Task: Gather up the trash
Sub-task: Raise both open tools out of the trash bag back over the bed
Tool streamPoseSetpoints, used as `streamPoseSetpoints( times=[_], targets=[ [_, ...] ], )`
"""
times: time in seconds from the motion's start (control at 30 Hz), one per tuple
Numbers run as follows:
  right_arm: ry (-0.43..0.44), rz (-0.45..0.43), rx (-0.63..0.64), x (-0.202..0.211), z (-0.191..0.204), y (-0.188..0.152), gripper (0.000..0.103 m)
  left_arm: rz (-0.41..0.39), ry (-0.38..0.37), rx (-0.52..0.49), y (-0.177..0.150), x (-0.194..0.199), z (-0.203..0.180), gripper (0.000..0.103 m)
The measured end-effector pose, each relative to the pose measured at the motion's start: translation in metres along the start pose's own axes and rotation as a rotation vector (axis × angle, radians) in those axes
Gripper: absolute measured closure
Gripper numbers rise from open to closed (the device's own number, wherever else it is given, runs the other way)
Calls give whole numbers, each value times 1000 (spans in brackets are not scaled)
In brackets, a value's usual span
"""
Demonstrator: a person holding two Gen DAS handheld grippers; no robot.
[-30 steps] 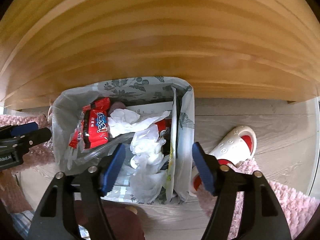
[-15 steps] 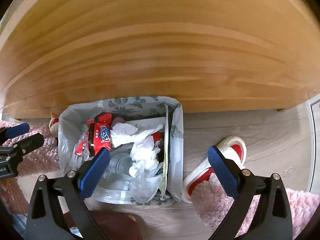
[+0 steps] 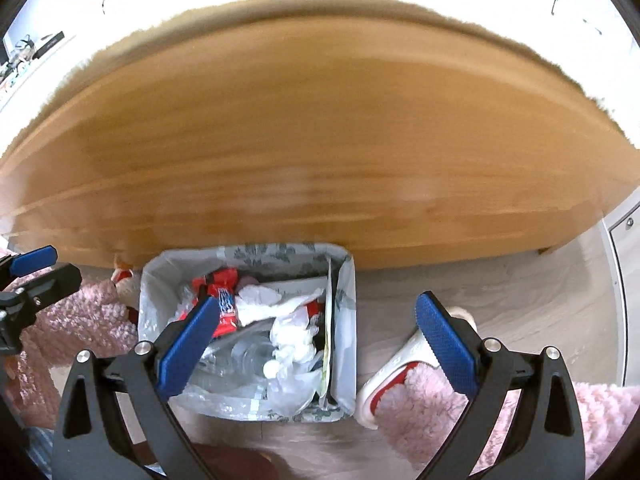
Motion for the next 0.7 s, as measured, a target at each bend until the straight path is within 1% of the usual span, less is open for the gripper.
streamPoseSetpoints(
  times=[0.23,0.47,0.53,0.7],
  targets=[
    [8,-129,4,34,0,12,9,-113,9,-19,9,29,-2,8],
    [39,-243,-21,65,-3,22,9,-224,1,-47,20,58,-7,8],
    [49,-272,-29,73,-4,24,9,-256,10,-54,23,66,-7,8],
    [60,-336,-38,88,-5,31,9,-311,23,-56,29,81,-5,8]
  ],
)
Point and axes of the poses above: each gripper's, at about its wrist camera, not at the fingertips, and x roughly against the way its jaws point, z to its left, y to its top, the point moved 6 cm from there along -x, roughly the way its jaws point, and after that the axes turned 11 degrees about -x, right-handed, at the moved point
